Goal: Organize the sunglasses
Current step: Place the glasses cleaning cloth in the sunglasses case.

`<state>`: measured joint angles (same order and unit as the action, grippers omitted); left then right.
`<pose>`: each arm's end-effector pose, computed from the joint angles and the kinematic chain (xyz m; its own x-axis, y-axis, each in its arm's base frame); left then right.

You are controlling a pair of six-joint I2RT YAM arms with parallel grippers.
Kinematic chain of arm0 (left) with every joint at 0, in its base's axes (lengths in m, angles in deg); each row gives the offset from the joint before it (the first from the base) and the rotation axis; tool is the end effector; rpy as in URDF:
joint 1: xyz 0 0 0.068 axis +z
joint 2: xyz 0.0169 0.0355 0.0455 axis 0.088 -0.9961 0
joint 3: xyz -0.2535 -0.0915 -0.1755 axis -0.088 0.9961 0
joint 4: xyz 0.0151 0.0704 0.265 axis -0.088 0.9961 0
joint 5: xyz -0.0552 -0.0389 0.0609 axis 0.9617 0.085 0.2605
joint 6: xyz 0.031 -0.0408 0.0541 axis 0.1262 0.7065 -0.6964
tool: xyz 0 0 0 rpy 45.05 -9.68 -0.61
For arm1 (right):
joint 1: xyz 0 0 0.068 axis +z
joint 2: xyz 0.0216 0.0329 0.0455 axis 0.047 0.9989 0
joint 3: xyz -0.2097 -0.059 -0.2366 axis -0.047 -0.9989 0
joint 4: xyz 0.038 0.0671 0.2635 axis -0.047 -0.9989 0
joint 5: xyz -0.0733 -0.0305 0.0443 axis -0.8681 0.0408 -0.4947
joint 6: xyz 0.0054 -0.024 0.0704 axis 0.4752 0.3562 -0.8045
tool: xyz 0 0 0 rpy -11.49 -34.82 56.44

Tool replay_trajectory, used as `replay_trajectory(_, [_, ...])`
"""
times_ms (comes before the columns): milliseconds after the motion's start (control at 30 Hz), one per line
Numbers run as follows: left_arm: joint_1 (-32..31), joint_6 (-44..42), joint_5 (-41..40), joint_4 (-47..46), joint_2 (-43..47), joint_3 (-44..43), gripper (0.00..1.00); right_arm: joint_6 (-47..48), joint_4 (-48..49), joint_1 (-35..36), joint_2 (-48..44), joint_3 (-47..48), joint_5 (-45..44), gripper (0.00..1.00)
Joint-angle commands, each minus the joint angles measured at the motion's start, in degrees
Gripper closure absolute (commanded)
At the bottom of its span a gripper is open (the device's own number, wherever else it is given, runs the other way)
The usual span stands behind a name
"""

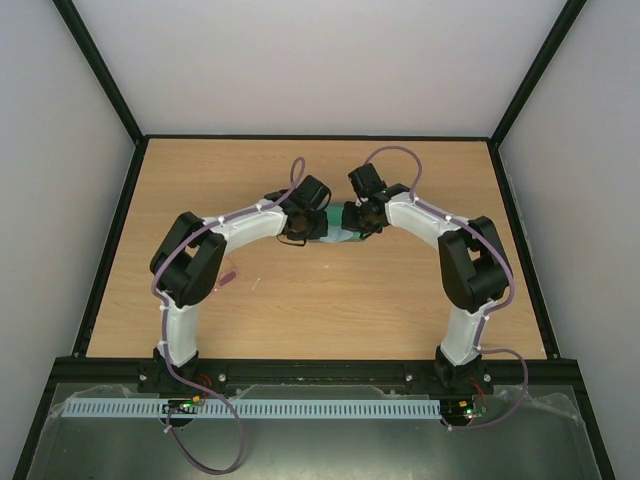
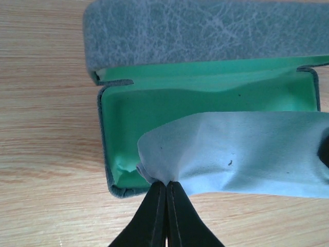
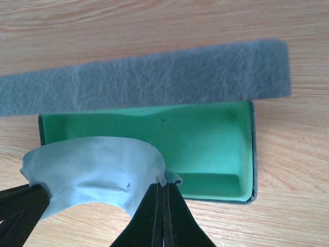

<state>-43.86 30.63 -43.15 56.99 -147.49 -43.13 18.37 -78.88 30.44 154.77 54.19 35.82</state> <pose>0.3679 -0.2970 0.2017 -0.9002 -0.0725 -0.4295 0.0933 0.9311 -0.3526 0.3707 0.2116 0.2164 -0.9429 0.0729 -0.3249 -0.0803 0.8971 0.4345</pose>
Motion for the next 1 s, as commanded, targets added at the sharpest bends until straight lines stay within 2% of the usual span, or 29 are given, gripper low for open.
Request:
replay_trajectory(0, [0.4,0.7,-1.5,-1.1,-1.5,-2.2,0.98,1.2,-2.1,-1.0,1.8,2.3,-1.0,0.99])
replay_trajectory(967, [0.8,2.1,-2.8,-4.0,-5.5,-2.5,0.98,3.0,-2.2,-3.3,7.2,5.9,-1.4,0.99])
